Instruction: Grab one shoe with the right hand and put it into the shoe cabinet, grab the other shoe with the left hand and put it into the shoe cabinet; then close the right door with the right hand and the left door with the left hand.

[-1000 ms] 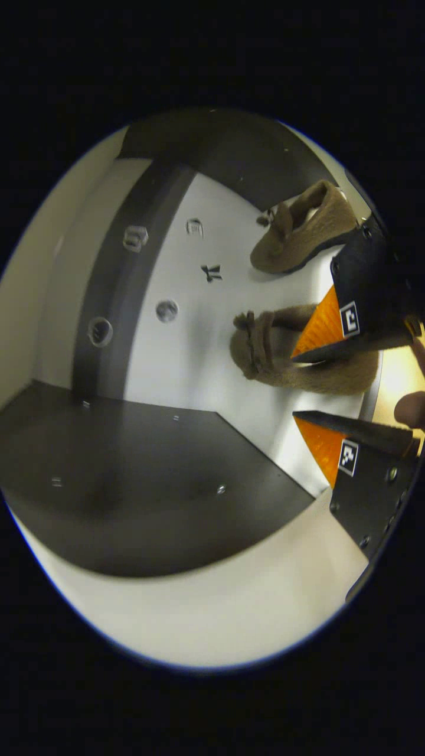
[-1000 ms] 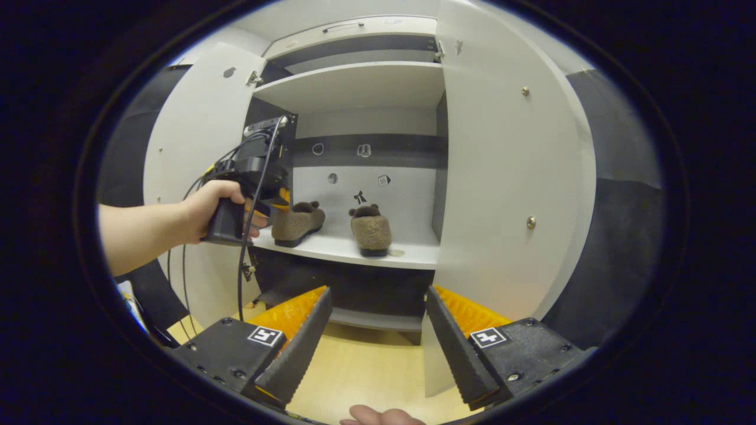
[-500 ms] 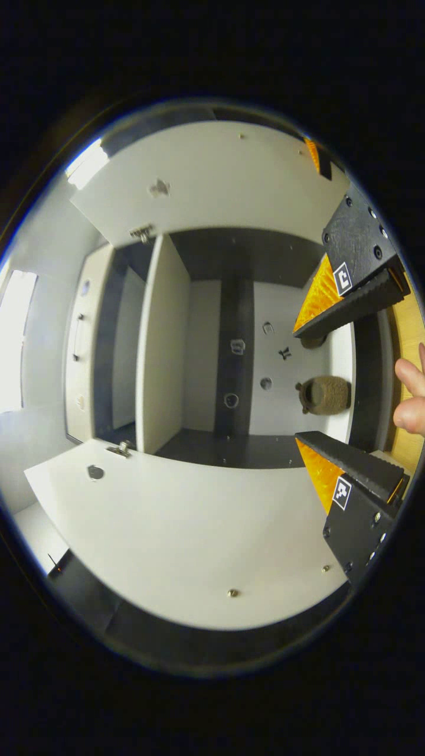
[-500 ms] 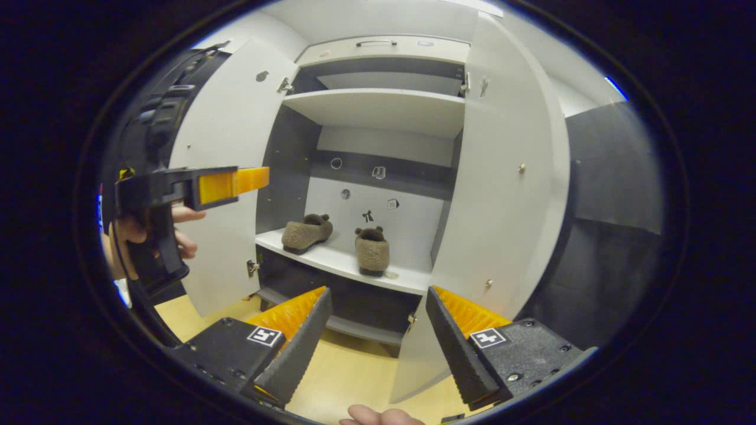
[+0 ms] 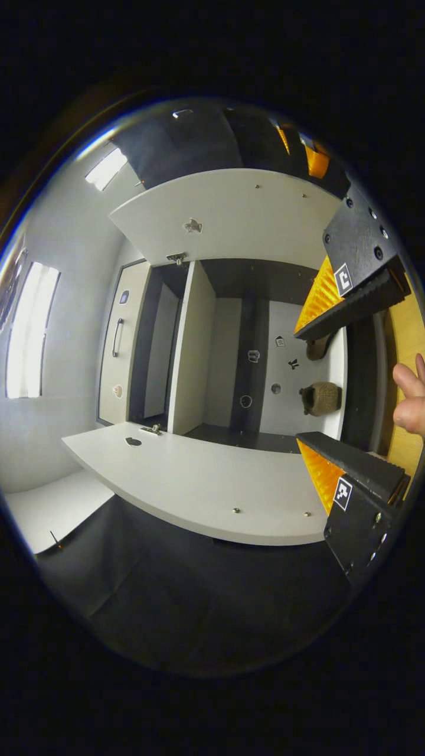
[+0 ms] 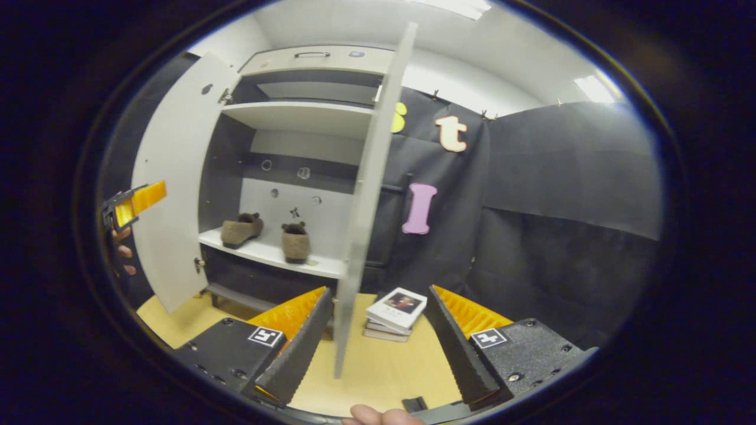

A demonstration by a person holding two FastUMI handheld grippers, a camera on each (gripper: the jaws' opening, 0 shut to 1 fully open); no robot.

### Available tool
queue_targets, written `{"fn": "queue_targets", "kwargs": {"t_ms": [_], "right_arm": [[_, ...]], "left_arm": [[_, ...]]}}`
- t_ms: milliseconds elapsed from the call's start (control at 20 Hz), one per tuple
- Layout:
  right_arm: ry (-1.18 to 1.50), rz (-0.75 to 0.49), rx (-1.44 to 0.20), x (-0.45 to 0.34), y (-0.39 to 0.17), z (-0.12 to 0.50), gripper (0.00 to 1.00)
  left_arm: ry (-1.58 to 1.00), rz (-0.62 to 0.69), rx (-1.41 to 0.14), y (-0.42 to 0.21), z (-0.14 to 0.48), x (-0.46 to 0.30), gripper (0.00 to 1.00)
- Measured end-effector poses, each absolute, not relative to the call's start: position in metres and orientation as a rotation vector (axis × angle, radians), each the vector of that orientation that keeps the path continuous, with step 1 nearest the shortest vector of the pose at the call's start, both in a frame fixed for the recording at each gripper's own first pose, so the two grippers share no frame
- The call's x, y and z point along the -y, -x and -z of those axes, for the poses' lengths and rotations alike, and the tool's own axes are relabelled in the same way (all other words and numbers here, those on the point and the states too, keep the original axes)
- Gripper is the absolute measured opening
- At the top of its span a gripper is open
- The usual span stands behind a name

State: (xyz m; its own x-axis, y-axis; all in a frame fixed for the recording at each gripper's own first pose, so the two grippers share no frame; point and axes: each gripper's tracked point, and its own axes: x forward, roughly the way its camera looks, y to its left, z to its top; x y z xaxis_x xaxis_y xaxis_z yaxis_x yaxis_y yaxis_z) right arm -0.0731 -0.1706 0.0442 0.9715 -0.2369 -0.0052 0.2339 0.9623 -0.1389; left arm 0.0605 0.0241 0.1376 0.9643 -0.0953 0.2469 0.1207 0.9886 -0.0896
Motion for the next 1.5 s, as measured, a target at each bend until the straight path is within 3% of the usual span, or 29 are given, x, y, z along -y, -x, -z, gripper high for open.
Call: {"fn": "queue_targets", "kwargs": {"t_ms": [300,700,1500], "right_arm": [[0.132,0.201,-0.063,0.181,0.026,-0.052,1.0],[0.189,0.206,-0.037,0.171,0.023,-0.058,0.94],[-0.007,-0.075,-0.093,0.065,-0.006,-0.069,0.93]], "left_arm": [[0.195,0.07,0.055,-0.07,-0.095,-0.043,0.95],[0.17,0.017,0.022,-0.068,-0.073,-0.057,0.95],[0.204,-0.092,-0.022,-0.038,-0.048,-0.096,0.95]]}}
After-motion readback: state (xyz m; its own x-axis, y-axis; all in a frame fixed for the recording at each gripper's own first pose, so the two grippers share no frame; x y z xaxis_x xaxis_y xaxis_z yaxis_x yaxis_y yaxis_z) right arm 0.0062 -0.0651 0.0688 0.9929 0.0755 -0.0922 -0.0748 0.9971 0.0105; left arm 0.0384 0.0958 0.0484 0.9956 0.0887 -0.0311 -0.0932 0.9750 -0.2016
